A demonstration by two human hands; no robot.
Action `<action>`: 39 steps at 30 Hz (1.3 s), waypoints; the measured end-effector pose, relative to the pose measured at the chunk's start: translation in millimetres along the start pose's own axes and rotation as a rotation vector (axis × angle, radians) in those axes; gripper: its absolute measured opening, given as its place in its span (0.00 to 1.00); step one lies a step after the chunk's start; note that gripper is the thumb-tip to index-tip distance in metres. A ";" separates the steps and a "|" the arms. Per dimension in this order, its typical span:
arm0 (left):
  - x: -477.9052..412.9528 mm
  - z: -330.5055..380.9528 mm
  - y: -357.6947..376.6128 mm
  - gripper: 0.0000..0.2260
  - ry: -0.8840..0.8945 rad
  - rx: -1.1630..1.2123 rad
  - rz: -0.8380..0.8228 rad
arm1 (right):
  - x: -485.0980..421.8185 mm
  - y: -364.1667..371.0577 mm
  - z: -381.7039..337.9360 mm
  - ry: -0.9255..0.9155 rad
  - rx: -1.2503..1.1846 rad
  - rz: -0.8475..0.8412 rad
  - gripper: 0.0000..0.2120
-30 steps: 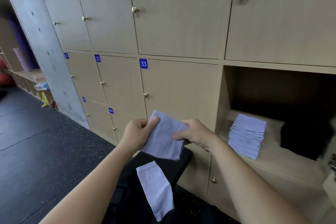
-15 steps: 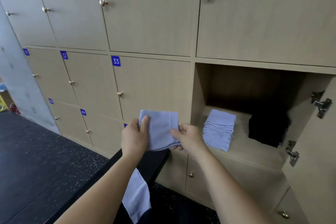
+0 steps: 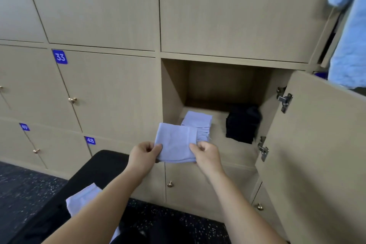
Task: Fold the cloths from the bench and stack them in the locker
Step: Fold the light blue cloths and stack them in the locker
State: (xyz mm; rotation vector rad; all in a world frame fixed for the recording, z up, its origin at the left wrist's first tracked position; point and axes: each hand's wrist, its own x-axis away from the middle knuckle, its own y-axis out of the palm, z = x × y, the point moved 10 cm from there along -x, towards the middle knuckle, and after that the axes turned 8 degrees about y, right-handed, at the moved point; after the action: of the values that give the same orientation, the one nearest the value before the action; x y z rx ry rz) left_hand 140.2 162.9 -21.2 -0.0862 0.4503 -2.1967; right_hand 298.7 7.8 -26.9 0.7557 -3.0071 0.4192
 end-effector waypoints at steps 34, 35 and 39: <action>-226.4 -6.6 134.5 0.04 0.078 -0.021 -0.004 | -220.3 -40.9 33.6 0.102 0.158 0.251 0.05; -226.4 -8.7 133.4 0.05 0.086 -0.048 0.001 | -219.6 -39.8 35.4 0.108 0.163 0.252 0.05; -227.0 -13.0 133.5 0.07 0.111 -0.139 -0.002 | -217.1 -38.7 39.8 0.122 0.213 0.281 0.10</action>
State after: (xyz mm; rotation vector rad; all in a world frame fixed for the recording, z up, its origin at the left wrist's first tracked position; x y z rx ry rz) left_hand 378.9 268.7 -58.2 -0.0394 0.6656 -2.1772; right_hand 510.6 65.0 -72.1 0.2960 -2.9884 0.7727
